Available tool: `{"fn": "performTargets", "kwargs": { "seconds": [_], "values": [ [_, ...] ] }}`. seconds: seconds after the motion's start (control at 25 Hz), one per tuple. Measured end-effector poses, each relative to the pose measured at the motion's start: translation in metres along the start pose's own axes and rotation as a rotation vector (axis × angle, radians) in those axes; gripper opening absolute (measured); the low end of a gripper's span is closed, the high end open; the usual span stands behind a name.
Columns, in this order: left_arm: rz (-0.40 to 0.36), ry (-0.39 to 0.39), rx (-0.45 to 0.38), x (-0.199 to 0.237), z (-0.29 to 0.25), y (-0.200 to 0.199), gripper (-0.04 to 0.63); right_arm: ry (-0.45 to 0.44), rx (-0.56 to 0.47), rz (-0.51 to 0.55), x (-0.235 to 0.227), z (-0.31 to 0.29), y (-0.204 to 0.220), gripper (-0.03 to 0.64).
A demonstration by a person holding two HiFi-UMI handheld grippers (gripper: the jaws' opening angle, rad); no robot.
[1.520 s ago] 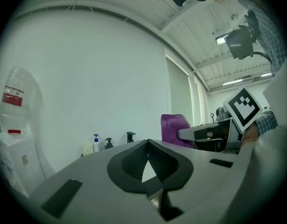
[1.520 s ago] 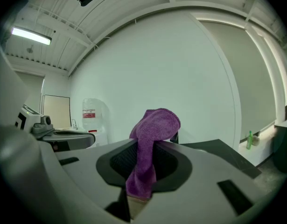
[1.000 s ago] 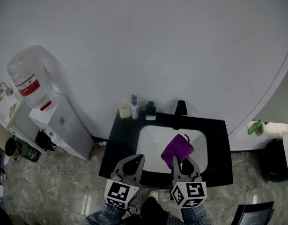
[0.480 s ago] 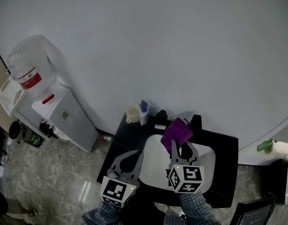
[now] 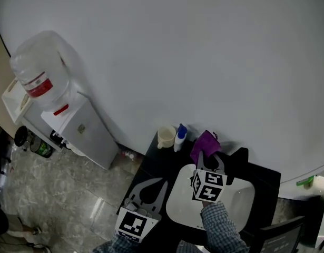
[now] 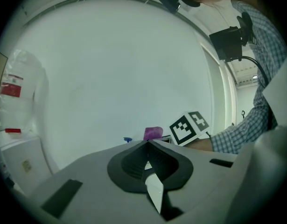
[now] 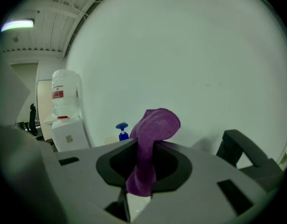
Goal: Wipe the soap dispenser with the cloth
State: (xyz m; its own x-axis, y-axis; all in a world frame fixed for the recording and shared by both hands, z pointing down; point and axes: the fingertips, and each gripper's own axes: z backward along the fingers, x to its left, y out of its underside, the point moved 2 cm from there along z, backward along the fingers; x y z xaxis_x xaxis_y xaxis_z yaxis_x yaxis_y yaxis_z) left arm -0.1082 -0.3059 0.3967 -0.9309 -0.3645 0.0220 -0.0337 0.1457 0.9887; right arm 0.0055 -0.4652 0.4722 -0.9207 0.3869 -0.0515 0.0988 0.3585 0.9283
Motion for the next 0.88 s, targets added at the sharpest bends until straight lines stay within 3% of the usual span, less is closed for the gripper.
{"fn": "performTargets", "kwargs": {
  "seconds": [0.36, 0.6, 0.72, 0.88],
  "values": [
    [0.041, -0.086, 0.018, 0.043, 0.016, 0.01, 0.002, -0.014, 0.202, 0.008, 0.025, -0.063, 0.085, 0.081],
    [0.073, -0.085, 0.047, 0.05, 0.01, 0.022, 0.002, -0.05, 0.264, -0.006, 0.031, -0.074, 0.103, 0.081],
    [0.071, -0.06, 0.038, 0.046, 0.001, 0.02, 0.002, -0.09, 0.248, -0.008, 0.037, -0.061, 0.095, 0.081],
    [0.06, -0.017, 0.025, 0.04, -0.013, 0.013, 0.002, -0.152, 0.12, 0.029, 0.05, -0.034, 0.051, 0.081]
  ]
}}
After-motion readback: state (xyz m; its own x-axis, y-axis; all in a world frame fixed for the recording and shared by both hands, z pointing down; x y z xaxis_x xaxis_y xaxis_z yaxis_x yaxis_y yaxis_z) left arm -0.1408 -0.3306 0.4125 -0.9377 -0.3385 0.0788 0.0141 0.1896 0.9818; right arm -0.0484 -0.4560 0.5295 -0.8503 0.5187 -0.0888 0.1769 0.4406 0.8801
